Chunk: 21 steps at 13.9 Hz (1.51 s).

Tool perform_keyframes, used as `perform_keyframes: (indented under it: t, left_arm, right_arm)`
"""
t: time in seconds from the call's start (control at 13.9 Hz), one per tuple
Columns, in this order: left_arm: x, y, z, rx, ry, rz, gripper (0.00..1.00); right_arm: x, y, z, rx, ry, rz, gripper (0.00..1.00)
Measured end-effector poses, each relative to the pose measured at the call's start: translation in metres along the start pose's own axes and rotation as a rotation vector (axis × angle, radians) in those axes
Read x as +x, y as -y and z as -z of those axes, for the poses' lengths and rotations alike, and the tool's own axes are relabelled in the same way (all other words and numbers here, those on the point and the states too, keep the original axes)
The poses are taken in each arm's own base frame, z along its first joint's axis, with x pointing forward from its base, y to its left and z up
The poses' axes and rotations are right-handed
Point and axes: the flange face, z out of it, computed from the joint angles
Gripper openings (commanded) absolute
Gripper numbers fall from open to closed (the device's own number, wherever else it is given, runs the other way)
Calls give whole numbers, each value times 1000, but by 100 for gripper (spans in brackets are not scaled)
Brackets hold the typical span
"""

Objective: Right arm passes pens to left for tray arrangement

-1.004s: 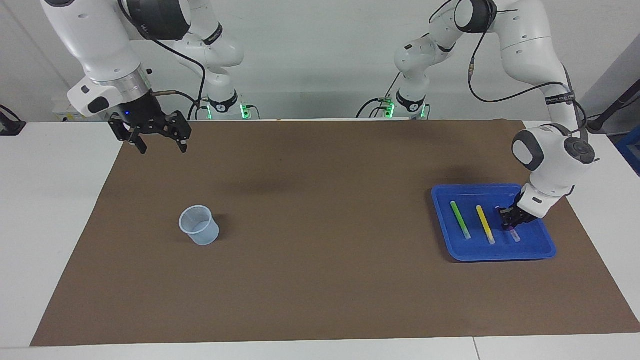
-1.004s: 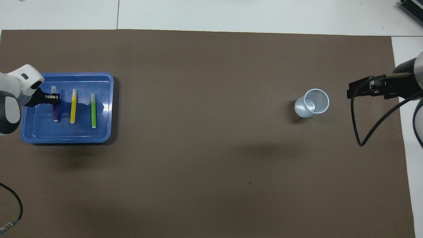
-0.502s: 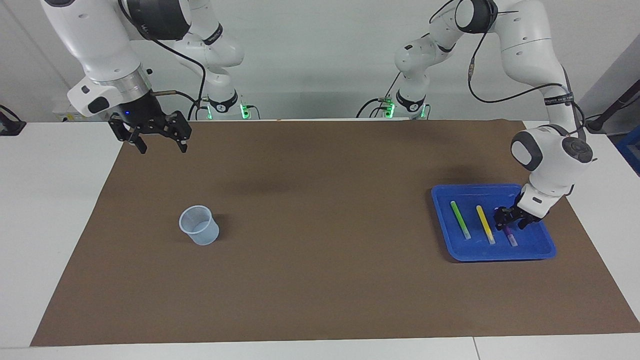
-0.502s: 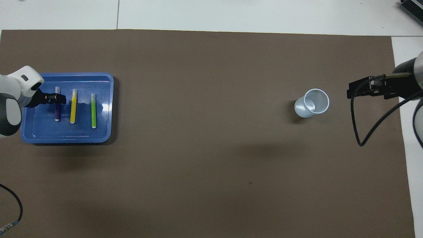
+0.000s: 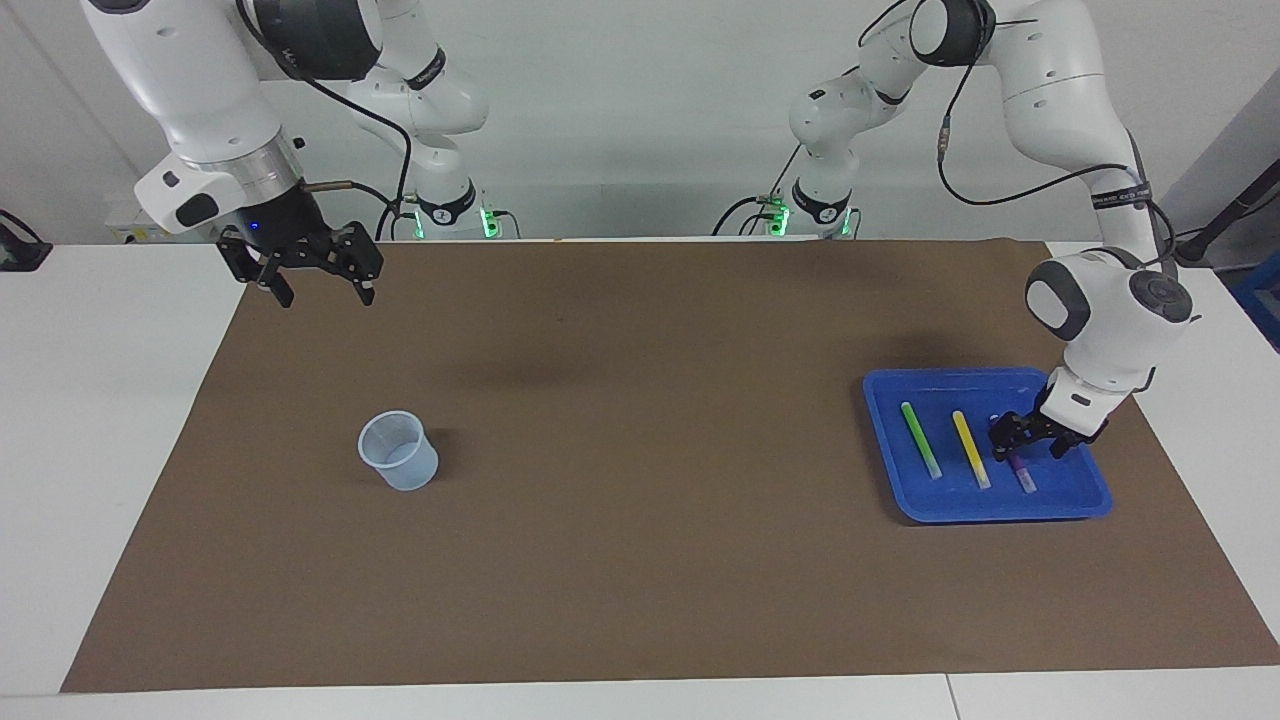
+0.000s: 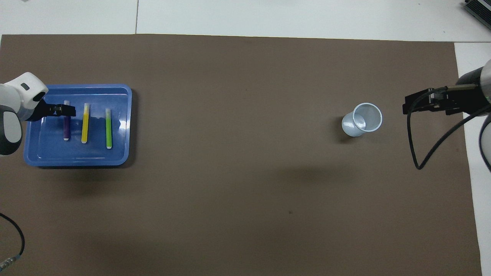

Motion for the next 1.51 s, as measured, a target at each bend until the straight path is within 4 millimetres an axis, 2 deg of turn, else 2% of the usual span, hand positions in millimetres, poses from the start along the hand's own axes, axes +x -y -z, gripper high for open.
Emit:
perform_keyframes:
  t: [0.14,0.22,0.5,0.86,1.08,1.22,1.36,1.51]
  left_arm:
    - [9,0,17,9,-34,-2,100]
    - [14,0,33,18,-63,-5,100]
    - [24,0,117,70,-184,-9,100]
    - [9,-8,215,118,-216,-11,100]
    - [-9,-27,265,134,-193,-25,100]
    - [-20,-48,281,133,-153,-47,100]
    - [-29,-65,277,121,-86,-67,100]
    - [-34,-71,269,115,-47,-74,100]
  right_arm:
    - [0,0,0,0,0,0,100]
    - [0,0,0,0,0,0,100]
    - [0,0,0,0,0,0,100]
    - [0,0,0,0,0,0,100]
    - [0,0,0,0,0,0,100]
    - [0,0,0,0,0,0,100]
    - [0,0,0,0,0,0,100]
    - [0,0,0,0,0,0,100]
